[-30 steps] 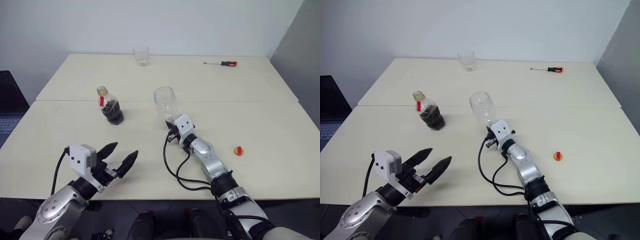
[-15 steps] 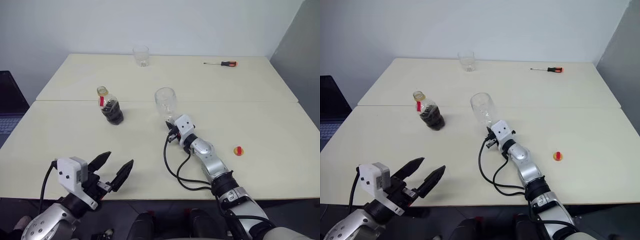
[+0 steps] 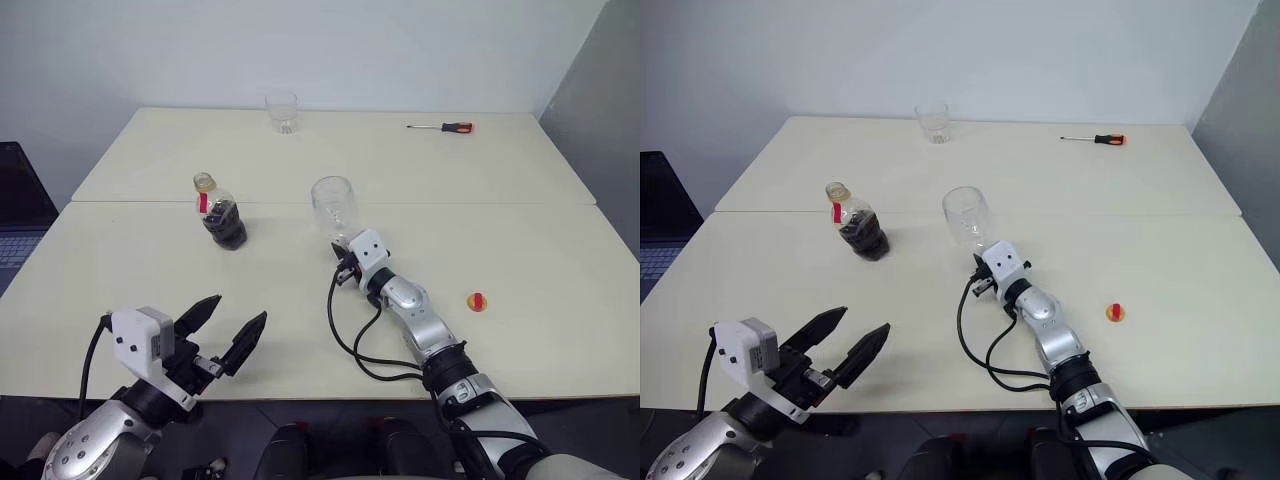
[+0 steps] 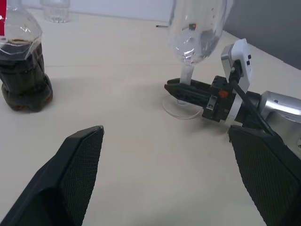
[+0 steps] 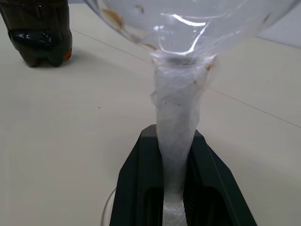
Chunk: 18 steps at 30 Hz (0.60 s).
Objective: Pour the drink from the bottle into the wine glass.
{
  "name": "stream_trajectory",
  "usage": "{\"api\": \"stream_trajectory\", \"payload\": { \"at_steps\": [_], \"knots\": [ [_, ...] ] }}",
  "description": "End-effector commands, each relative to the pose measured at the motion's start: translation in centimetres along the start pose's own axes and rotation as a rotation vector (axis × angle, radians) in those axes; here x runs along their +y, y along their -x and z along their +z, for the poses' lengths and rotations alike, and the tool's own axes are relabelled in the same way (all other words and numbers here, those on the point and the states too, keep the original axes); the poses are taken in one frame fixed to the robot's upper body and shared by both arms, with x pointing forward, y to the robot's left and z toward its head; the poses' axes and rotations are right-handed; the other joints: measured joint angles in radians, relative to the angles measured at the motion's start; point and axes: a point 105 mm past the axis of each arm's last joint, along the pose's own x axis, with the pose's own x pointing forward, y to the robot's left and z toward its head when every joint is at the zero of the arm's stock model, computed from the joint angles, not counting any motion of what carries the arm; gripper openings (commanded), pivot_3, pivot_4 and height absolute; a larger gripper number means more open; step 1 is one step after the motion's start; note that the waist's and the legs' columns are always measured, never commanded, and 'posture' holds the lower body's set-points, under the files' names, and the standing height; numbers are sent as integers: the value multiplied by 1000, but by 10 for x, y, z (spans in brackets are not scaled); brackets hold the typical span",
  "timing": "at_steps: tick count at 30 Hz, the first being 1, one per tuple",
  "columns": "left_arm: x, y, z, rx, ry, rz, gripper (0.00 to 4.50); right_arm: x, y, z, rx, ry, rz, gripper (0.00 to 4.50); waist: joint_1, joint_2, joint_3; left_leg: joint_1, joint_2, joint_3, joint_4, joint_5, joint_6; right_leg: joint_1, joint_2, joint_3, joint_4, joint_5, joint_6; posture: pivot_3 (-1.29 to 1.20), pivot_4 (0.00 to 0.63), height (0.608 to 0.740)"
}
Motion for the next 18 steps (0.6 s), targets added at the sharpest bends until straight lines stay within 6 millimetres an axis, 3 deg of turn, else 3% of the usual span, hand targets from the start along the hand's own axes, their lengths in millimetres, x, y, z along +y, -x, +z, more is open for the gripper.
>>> {"api": "stream_trajectory", "payload": {
  "at_steps": [1,15,18],
  "knots": [
    [-1,-1,5,-19,-18,-6,4500,-5,8,-25,93,-34,-25,209,0,0,0,0,0,0,0,0,0,0,0,0,0,0,0,0,150,740],
    [2,-6,8,-32,-28,-13,4500,-8,9,-28,104,-51,-29,209,0,0,0,0,0,0,0,0,0,0,0,0,0,0,0,0,150,740],
    [3,-7,8,-34,-29,-14,4500,-9,8,-26,101,-52,-31,1105,0,0,0,0,0,0,0,0,0,0,0,0,0,0,0,0,150,740]
  ]
}}
